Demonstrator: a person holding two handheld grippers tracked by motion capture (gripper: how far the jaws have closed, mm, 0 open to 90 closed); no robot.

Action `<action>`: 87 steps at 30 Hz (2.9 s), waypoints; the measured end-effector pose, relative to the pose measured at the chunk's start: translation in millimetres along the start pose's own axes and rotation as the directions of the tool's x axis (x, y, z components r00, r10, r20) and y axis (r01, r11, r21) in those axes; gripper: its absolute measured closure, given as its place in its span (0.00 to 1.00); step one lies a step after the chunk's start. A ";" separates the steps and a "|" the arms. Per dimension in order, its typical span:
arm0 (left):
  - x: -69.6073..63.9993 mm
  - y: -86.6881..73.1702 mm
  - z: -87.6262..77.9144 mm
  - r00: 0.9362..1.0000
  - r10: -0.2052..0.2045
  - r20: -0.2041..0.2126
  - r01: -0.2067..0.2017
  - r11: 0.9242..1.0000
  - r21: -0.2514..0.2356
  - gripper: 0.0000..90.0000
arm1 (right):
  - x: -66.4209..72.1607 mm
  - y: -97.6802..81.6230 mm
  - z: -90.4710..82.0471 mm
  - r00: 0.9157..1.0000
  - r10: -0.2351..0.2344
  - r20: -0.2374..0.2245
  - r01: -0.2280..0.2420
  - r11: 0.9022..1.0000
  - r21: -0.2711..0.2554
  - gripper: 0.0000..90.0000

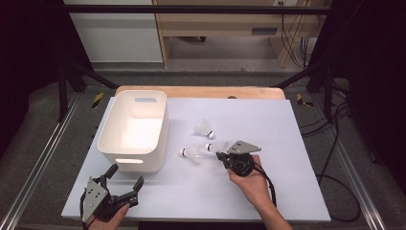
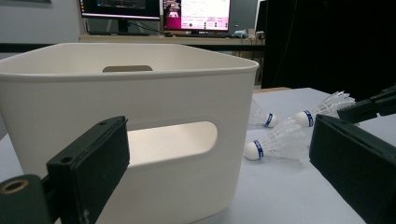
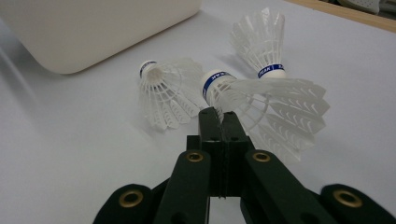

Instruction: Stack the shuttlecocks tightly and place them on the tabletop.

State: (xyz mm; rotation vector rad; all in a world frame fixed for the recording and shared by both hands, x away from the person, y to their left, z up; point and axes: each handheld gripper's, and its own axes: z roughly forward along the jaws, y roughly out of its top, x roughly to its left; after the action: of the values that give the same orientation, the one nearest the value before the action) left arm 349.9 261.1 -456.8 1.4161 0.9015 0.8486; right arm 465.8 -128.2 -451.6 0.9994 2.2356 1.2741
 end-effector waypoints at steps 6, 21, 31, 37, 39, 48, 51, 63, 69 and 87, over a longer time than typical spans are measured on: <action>-0.1 0.1 0.1 1.000 0.000 0.001 0.000 1.000 0.000 0.06 | 1.8 -0.9 -0.3 1.000 -0.010 0.000 0.010 1.000 0.003 1.00; -0.6 0.0 0.5 1.000 0.002 0.004 -0.002 1.000 0.001 0.06 | 1.3 -4.2 -1.0 1.000 -0.003 -0.003 0.003 1.000 0.004 1.00; -1.4 -0.3 1.2 1.000 0.002 0.009 -0.002 1.000 0.004 0.06 | 3.2 -7.8 1.0 1.000 0.002 -0.014 -0.002 1.000 0.009 1.00; -1.5 -0.2 1.1 1.000 0.003 0.009 -0.003 1.000 0.004 0.06 | 5.8 -7.7 7.6 0.999 0.007 -0.032 -0.007 1.000 0.017 1.00; -1.4 -0.3 1.1 1.000 0.002 0.009 -0.002 1.000 0.004 0.06 | 7.4 -7.3 10.5 0.999 0.007 -0.048 -0.006 1.000 0.018 1.00; -2.3 -0.2 1.3 1.000 0.004 0.011 -0.004 1.000 0.006 0.06 | 13.6 -2.2 30.7 0.993 -0.007 -0.116 0.010 1.000 0.028 1.00; -1.6 -0.2 1.2 1.000 0.002 0.011 -0.002 1.000 0.004 0.06 | 14.5 -1.6 35.3 0.992 -0.005 -0.126 0.009 0.999 0.033 1.00; -1.9 -0.1 1.3 1.000 0.001 0.012 -0.001 1.000 0.001 0.06 | 18.7 1.5 51.0 0.989 -0.004 -0.149 0.010 0.999 0.036 1.00; -2.9 0.0 1.6 1.000 0.002 0.015 -0.002 1.000 0.003 0.06 | 20.9 2.5 54.4 0.988 -0.014 -0.156 0.021 0.999 0.041 1.00; -2.7 0.1 1.6 1.000 0.002 0.016 -0.002 1.000 0.001 0.06 | 25.0 0.0 53.5 0.991 -0.047 -0.121 0.058 0.994 0.088 0.78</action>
State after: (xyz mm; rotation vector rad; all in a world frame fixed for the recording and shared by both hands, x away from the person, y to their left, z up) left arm 350.2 258.0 -456.7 1.4234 0.8887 0.8370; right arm 482.3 -78.4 -478.8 0.9112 2.4135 1.2491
